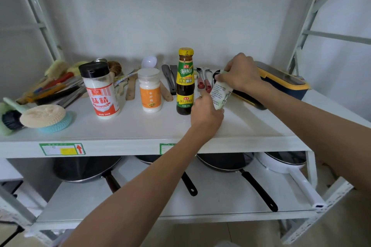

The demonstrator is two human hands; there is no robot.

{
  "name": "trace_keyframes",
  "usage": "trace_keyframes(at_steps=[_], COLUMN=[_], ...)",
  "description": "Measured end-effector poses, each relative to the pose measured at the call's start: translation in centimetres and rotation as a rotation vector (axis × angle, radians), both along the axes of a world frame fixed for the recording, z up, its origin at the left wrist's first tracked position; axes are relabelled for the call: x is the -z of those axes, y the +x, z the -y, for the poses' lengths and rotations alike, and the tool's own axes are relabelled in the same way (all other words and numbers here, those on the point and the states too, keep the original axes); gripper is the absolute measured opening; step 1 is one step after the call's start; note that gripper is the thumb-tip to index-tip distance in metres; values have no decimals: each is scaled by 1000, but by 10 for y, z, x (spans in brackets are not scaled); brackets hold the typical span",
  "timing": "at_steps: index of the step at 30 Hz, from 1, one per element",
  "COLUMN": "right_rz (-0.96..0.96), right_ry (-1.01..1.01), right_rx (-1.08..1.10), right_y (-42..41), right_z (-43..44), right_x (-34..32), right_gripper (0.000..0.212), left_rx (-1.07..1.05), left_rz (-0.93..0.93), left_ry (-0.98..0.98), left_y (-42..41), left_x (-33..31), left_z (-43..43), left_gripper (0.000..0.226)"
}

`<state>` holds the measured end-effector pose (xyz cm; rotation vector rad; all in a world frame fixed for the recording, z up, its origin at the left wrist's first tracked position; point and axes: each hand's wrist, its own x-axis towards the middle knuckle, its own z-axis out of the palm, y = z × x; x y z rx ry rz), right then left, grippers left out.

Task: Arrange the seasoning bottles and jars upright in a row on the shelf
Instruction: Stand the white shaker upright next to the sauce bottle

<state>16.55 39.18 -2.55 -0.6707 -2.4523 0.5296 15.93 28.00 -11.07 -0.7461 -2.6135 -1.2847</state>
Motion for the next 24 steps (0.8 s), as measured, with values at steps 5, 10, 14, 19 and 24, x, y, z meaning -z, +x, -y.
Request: trace_keyframes(at_steps=[5,10,14,19,24], right_rz=[30,30,78,204,376], right_ry=[169,315,345,213,226], right_rx=[-37,-90,-125,-197,-280], right_y=[9,19,19,21,35], right_z=[12,29,35,27,18], right_x=[-4,-1,-1,-25,-33], right_gripper=[29,40,42,44,45], left_rx=[14,26,33,48,38], left_rz=[92,140,160,160,188], left_ry=[65,46,63,59,84], left_y=[1,-2,-3,-4,-4], left_x=[4,7,7,10,10], left_z=[0,3,3,4,3], left_gripper=[60,58,60,59,59])
